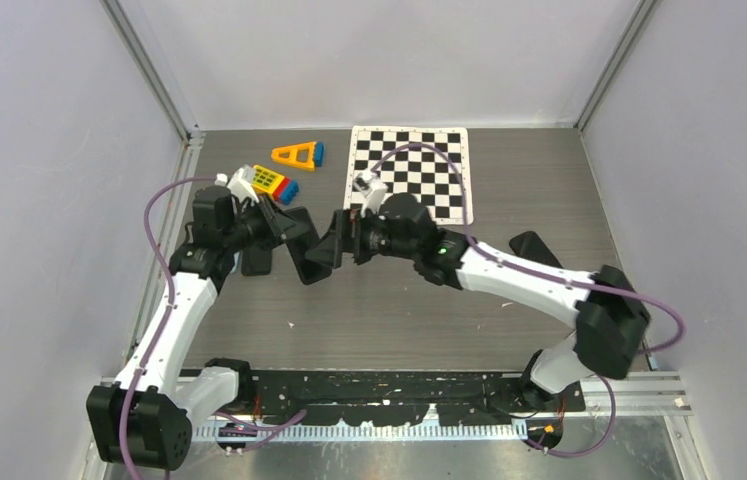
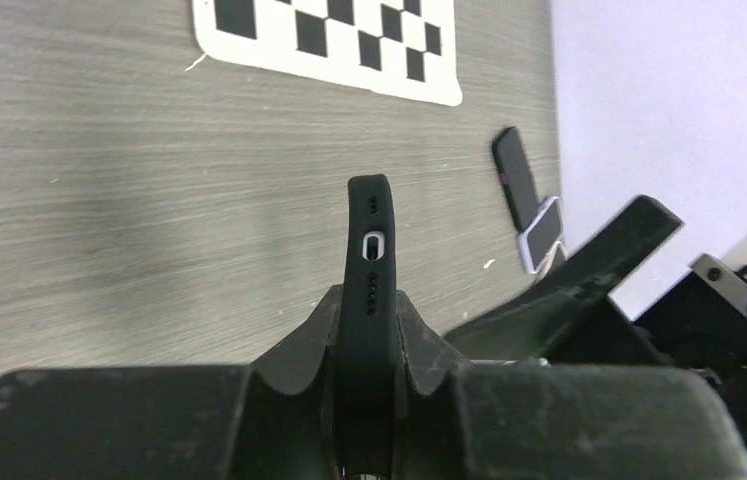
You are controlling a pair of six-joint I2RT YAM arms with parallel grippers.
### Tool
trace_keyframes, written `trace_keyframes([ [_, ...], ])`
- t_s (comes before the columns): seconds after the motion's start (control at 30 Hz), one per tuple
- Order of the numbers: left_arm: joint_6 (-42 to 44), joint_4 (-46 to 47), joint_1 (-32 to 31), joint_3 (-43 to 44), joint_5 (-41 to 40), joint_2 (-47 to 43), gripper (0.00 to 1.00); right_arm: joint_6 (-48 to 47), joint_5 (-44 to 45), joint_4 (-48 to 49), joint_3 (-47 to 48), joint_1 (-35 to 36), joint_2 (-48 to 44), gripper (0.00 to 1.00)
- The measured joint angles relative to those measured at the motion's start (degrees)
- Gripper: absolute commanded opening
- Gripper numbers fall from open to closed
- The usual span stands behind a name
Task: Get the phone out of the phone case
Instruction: Remove the phone case from the phone.
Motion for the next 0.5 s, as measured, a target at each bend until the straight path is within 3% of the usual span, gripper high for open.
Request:
trace_keyframes([
  [0.23, -7.34, 9.01, 0.00, 2.27, 5.01, -0.83, 0.00, 4.26, 5.05, 3.39, -9.64, -0.61, -19.74, 0.88],
  [0.5, -17.40, 18.05, -0.02, 3.69, 4.72, -4.11, 0.00, 12.48, 5.70, 6.27, -15.85, -0.61, -24.41, 0.70],
])
